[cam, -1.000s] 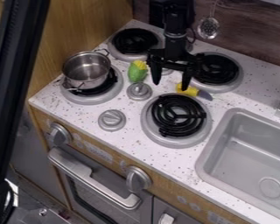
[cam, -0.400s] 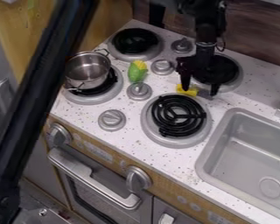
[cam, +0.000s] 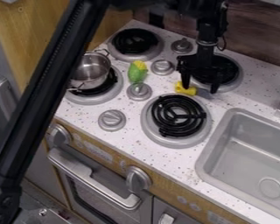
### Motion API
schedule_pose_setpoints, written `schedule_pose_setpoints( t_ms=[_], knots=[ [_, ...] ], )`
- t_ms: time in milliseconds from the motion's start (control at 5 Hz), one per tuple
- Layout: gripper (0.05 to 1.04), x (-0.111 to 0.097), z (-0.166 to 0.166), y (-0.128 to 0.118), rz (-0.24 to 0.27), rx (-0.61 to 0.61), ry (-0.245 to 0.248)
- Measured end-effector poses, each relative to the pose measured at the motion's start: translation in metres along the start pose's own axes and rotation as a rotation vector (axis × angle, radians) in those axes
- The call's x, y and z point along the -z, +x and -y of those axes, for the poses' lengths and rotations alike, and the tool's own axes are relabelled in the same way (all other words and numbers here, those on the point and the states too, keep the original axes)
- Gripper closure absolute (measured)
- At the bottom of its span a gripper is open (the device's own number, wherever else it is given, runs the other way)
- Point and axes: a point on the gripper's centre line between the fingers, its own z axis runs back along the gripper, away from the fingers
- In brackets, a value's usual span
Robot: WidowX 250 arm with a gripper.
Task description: Move the yellow knife to the lower right burner
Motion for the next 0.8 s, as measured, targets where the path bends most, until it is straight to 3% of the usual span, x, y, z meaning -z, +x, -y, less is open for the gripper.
schedule_pose_setpoints(
  t_ms=[200, 400, 800],
  knots=[
    [0.087, 0.001, -0.001, 0.006, 0.011, -0.007, 0.01],
    [0.087, 0.003, -0.011, 0.008, 0.003, 0.008, 0.083],
    [0.087, 0.009, -0.032, 0.002, -0.004, 0.041, 0.172]
  ],
)
